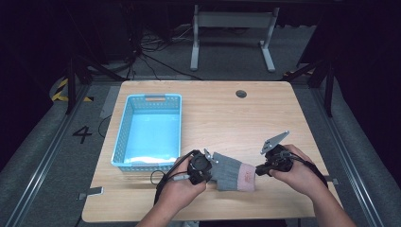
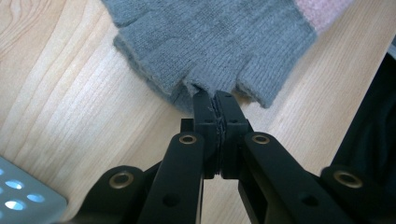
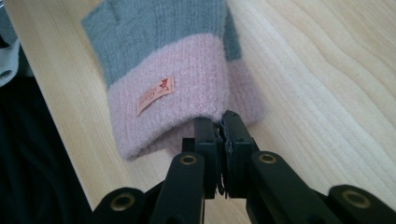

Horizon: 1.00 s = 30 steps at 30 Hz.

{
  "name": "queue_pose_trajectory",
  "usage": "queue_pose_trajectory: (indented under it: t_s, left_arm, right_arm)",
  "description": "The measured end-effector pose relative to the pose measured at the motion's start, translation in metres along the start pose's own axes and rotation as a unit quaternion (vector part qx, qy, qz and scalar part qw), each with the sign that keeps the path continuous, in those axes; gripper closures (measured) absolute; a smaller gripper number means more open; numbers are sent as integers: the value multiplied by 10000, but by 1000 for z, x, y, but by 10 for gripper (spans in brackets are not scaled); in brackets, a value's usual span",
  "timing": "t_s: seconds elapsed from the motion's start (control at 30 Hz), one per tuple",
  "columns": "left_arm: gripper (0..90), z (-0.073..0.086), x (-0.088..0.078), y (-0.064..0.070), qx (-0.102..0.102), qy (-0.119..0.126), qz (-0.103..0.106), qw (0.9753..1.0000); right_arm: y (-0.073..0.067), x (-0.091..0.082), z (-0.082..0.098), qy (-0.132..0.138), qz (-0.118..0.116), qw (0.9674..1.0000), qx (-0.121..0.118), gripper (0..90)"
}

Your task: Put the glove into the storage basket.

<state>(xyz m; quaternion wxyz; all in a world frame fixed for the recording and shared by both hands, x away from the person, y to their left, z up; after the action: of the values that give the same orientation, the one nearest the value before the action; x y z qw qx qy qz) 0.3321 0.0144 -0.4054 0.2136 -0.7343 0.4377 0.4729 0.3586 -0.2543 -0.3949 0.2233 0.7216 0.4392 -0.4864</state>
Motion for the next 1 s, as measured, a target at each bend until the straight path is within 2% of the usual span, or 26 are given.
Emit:
queue_pose_trajectory:
  t_s: [0.23,0.53,0.8,1.0]
  left_arm:
    - [888,1,0,3,29,-21,39,10000]
    - [888,0,5,5,92,-166,144,9997]
    - [888,1,12,3,55,-313,209,9993]
    - [887,3,18,-3,-52,-281,186,9994]
  right_arm:
    - [5,0,-2,155,104,9997,144,870]
    - [13,9,1,149,137,9994,286,871]
    - [16,17,0,65,132,9995,271,871]
    - [18,23,1,42,146,9993,328,871]
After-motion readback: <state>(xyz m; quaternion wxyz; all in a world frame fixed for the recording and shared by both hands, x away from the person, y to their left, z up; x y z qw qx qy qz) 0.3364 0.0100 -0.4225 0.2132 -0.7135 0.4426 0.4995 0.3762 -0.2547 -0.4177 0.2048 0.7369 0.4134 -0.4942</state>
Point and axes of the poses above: each handheld gripper's, and its own axes: x roughly forward along the jaws, z roughly out of its underside, y roughly to its right, the point moved 1 cm from there along x, roughly forward along the jaws, and after that the axes turned 1 degree about -y, right-handed, at the moved point
